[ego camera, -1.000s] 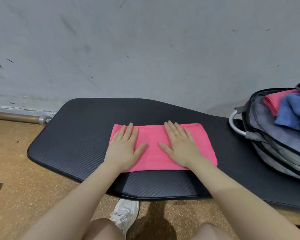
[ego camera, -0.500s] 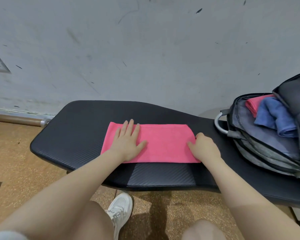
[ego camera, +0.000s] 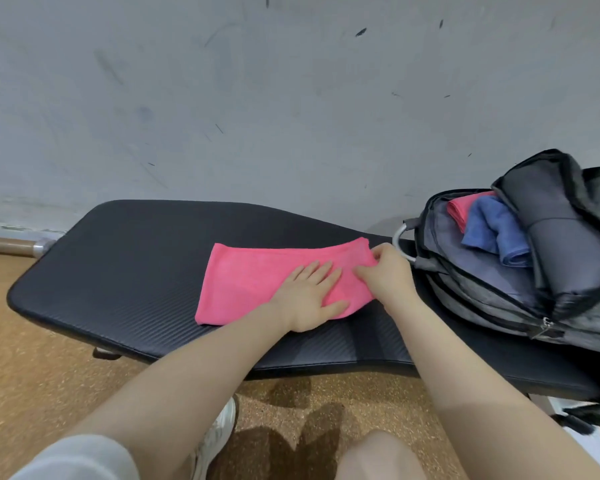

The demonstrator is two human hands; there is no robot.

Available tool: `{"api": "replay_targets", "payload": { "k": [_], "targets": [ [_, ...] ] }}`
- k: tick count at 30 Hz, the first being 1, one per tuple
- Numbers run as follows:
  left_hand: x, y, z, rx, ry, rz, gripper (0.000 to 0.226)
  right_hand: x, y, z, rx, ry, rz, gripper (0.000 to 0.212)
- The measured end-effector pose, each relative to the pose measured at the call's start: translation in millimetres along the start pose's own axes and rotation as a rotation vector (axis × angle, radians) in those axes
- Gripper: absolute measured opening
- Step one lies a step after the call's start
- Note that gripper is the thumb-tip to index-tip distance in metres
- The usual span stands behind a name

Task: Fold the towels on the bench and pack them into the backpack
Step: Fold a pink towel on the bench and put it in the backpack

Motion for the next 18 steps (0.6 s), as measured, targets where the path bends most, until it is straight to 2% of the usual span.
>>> {"api": "replay_targets", "payload": {
  "k": [3, 5, 8, 12, 14, 16, 18],
  "targets": [
    [11.0, -2.1, -5.5, -0.076, 0.041, -0.112, 0.066, -8.5, -19.6, -13.4, 0.181, 0.032, -0.126, 0.036],
    [23.8, -13.2, -20.2, -0.127, 0.111, -0.118, 0.064, -24.7, -32.4, -22.3, 0.213, 0.028, -0.222, 0.037],
    [39.2, -41.6, -50.8, -0.127, 0.263, -0.012, 0.065, -55.9, -47.7, -32.3, 0.264, -0.033, -0.279, 0.032],
    [45.1, -73.8, -85.4, -0.077, 0.341, 0.168, 0.045, -91.6, -51.8, -49.7, 0.304, -0.212, -0.276, 0.036],
    [47.6, -82.8, -96.8, 0.063, 0.323, 0.192, 0.043, -91.6, -55.3, -55.5, 0.373, -0.230, -0.262, 0.026],
    [46.4, -93.5, -108.0, 0.348, 0.270, 0.185, 0.056, -83.0, -58.0, -54.4, 0.431, -0.228, -0.185, 0.021],
    [46.8, -96.7, -120.2, 0.570, 0.253, 0.203, 0.065, -69.4, -57.5, -45.5, 0.508, -0.095, -0.212, 0.029]
  ]
}}
Point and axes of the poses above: each hand's wrist, its own z-axis towards the middle knuckle, its own x-axis out of the back of the hand, y = z × x, the point moved 5 cm from there along z, towards the middle knuckle, and after that the axes turned 8 degrees about -x, right-handed, at the moved point
